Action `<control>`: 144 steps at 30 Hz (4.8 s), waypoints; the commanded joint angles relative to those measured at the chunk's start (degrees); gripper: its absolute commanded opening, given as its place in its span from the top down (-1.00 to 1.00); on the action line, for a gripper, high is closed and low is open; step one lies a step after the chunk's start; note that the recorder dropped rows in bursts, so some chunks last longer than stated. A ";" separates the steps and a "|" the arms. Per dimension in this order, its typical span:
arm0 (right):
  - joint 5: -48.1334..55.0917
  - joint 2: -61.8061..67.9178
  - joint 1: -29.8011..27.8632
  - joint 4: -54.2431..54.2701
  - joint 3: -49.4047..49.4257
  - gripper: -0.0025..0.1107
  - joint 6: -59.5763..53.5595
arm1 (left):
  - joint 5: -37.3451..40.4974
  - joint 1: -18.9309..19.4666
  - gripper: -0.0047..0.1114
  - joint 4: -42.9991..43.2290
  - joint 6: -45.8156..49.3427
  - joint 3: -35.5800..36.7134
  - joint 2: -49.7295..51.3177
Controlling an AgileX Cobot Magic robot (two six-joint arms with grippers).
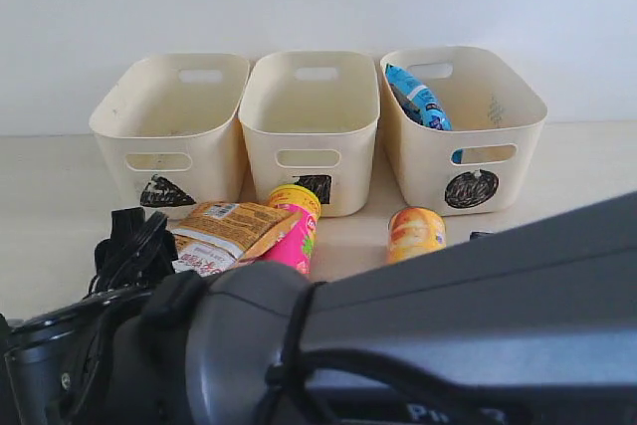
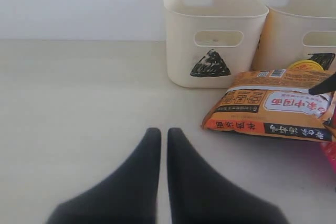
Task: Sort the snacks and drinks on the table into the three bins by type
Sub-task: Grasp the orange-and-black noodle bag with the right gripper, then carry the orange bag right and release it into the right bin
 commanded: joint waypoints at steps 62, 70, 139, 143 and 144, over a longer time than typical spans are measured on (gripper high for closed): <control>6.50 6.07 -7.89 -14.18 -9.00 0.96 6.02 | -0.44 0.07 0.85 -0.25 -0.39 -0.21 -0.16; 1.08 -5.85 -8.01 -14.41 3.79 0.96 17.07 | -0.44 0.07 0.85 -0.25 -0.39 -0.21 -0.16; -42.40 4.58 -63.74 27.94 -11.81 -0.18 36.18 | -0.44 0.07 0.85 -0.25 -0.39 -0.21 -0.16; -39.76 3.65 -63.74 27.94 -11.81 -0.36 36.92 | -0.44 0.07 0.85 -0.25 -0.39 -0.21 -0.16; -38.79 3.03 -63.74 27.94 -11.81 -0.35 37.05 | -0.44 0.07 0.85 -0.25 -0.39 -0.21 -0.16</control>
